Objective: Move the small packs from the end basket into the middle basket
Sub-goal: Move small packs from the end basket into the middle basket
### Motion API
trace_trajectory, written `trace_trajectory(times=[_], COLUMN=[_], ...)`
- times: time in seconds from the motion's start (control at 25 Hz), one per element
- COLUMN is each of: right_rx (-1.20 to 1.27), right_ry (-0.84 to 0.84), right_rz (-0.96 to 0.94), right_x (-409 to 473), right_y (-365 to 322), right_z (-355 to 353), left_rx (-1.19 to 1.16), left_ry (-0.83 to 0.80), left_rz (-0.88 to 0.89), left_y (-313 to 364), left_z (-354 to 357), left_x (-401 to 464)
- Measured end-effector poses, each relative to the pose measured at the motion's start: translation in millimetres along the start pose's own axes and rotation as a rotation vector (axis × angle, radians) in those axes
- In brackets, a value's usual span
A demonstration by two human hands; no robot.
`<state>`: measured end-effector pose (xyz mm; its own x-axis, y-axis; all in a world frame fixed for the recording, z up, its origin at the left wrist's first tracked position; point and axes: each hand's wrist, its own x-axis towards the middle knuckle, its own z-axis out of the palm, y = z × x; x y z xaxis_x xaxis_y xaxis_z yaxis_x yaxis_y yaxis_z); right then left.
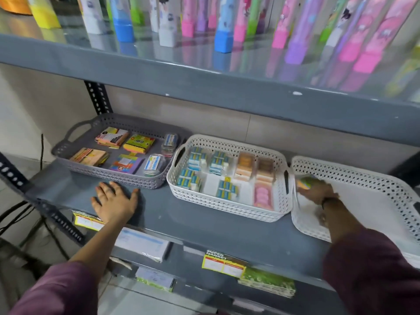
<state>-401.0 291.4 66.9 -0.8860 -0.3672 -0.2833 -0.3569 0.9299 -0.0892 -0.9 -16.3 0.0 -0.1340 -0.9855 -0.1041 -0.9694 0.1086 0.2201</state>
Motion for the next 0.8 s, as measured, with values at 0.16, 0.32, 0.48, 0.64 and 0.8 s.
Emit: trace_trajectory(times=[0.16,0.32,0.48,0.64,0.8], right_rx=[-0.098,-0.001,0.303,0.280,0.267], right_ry=[0.127,0.383,0.708,0.887,0.610], right_rz=[-0.056,-0.063,-0.127,-0.576,-0.941], right_x=[-1.8,-20.8,-59.3,-117.5,-146.0], right_y=[2.7,-1.2,-33.3,-119.1,-233.4], right_z=[6.7,-2.5,-27.2,-26.3,-15.6], left_rx=[0.009,0.015,0.019,0.014,0.015], left_ry=[-0.003,-0.022,-0.066,-0.124,-0.216], left_rz=[0.006,0.014,0.024,0.050,0.087], left_y=[-0.9,-0.6,3.0,3.2,-0.5], left_z=[1.1,-0.1,-4.8,-12.4,-19.5], left_x=[0.1,-0.9,-4.0,-6.5,-1.7])
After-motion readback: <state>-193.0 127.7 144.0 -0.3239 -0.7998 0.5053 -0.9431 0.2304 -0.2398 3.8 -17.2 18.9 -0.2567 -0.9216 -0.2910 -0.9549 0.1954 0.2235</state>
